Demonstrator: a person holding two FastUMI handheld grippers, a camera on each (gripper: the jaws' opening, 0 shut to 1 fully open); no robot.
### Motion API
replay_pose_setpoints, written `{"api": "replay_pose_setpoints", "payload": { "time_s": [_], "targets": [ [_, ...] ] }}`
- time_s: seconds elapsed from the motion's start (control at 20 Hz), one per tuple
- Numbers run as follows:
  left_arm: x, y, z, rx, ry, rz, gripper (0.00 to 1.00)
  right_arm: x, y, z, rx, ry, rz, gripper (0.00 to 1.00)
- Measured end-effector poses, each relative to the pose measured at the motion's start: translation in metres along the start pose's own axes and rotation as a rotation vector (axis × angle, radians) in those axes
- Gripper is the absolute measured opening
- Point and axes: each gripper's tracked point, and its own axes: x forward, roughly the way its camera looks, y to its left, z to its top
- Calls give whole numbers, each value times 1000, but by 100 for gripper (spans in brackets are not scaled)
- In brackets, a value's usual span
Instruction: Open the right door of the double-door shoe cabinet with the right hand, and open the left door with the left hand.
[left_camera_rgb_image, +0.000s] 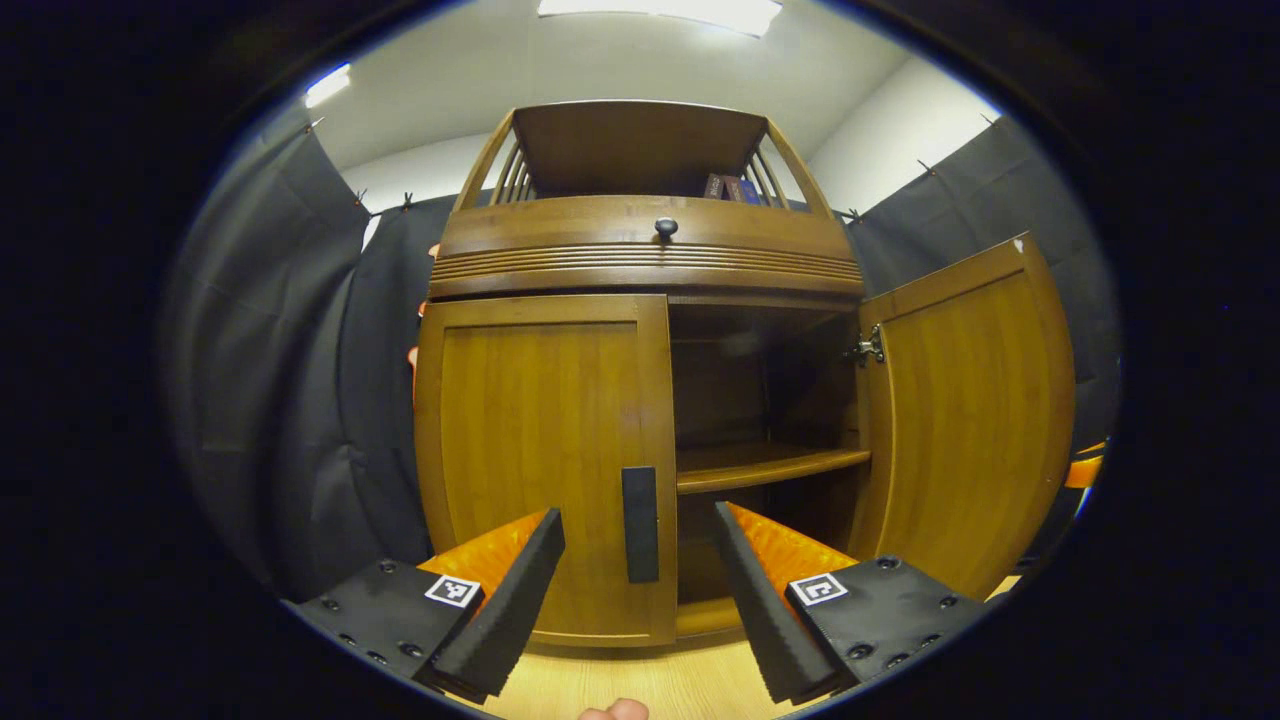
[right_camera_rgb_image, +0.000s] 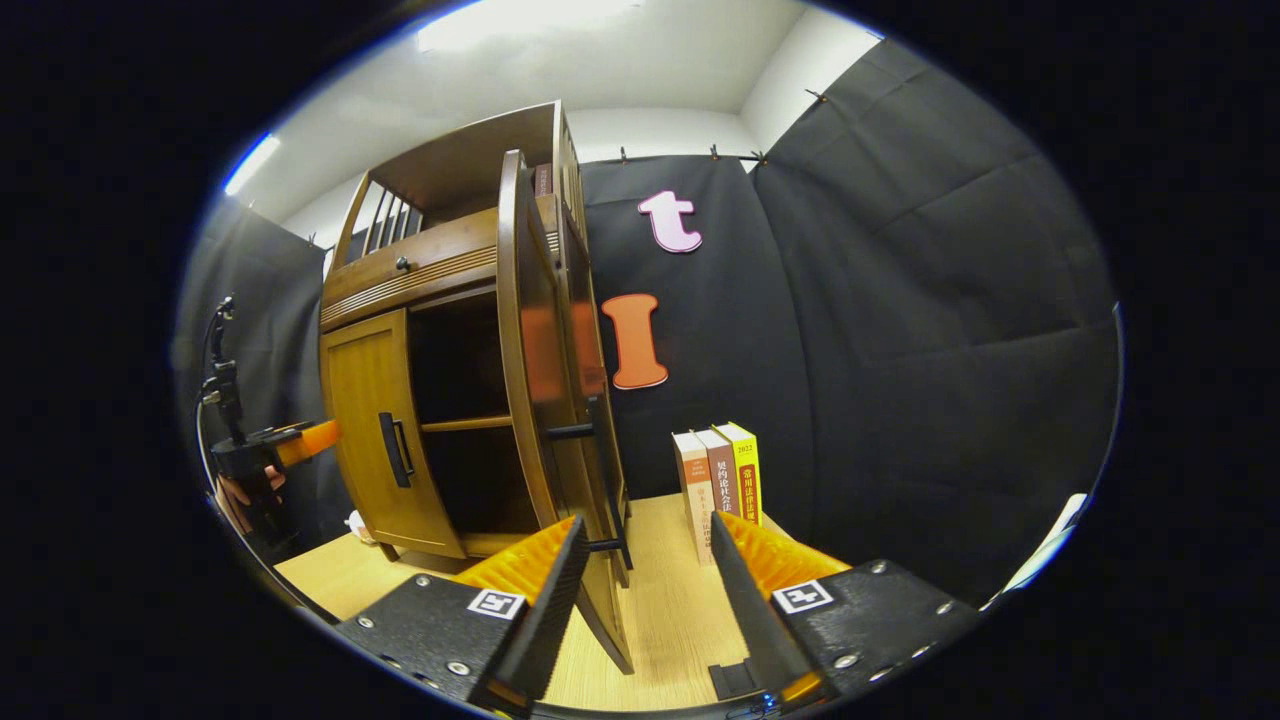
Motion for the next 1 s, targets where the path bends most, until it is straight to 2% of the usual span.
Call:
{"api": "replay_pose_setpoints", "payload": {
  "time_s": [0.05, 0.1, 0.15, 0.2, 0.25, 0.3, 0.4, 0.45, 0.5, 0.55, 0.6, 0.7, 0.75, 0.8, 0.85, 0.9, 1.0],
  "targets": [
    [10, 0, -4, -15, 6, -5, 93, -5, 1, -1, 10, 1, -3, 86],
    [21, -2, -6, -26, 8, -13, 100, -9, 5, -4, 11, 6, 3, 84],
    [33, -5, -8, -27, 8, -23, 100, -13, 8, -6, 1, 8, -1, 93],
    [43, -8, -10, -16, 4, -30, 100, -16, 9, -6, -9, 9, -11, 88],
    [54, -10, -11, 0, -1, -36, 94, -22, 12, -7, -17, 13, -10, 89],
    [61, -13, -13, 8, -2, -42, 93, -27, 16, -9, -22, 20, -8, 97],
    [78, -20, -20, 0, 4, -57, 94, -36, 22, -9, -19, 22, -1, 97],
    [83, -19, -24, 3, 12, -38, 96, -40, 25, -10, -8, 26, -6, 97],
    [88, -16, -28, 12, 12, -28, 97, -46, 28, -13, 2, 31, -2, 91],
    [95, -14, -30, 12, 11, -18, 97, -50, 32, -14, 4, 23, -4, 91],
    [99, -12, -36, 1, 19, -16, 95, -53, 34, -13, 0, 16, -11, 97],
    [110, -9, -49, -27, 49, -16, 96, -57, 35, -17, -21, 32, -28, 98],
    [115, -5, -56, -27, 64, -15, 96, -59, 37, -16, -30, 35, -28, 91],
    [120, 1, -60, -38, 64, -10, 97, -61, 39, -12, -36, 29, -32, 98],
    [124, 3, -65, -63, 71, -10, 93, -63, 40, -9, -37, 28, -40, 98],
    [127, 6, -69, -82, 84, -15, 89, -65, 43, -9, -35, 23, -42, 91],
    [132, 14, -78, -71, 107, -13, 80, -73, 50, -9, -40, 13, -44, 91]
  ]
}}
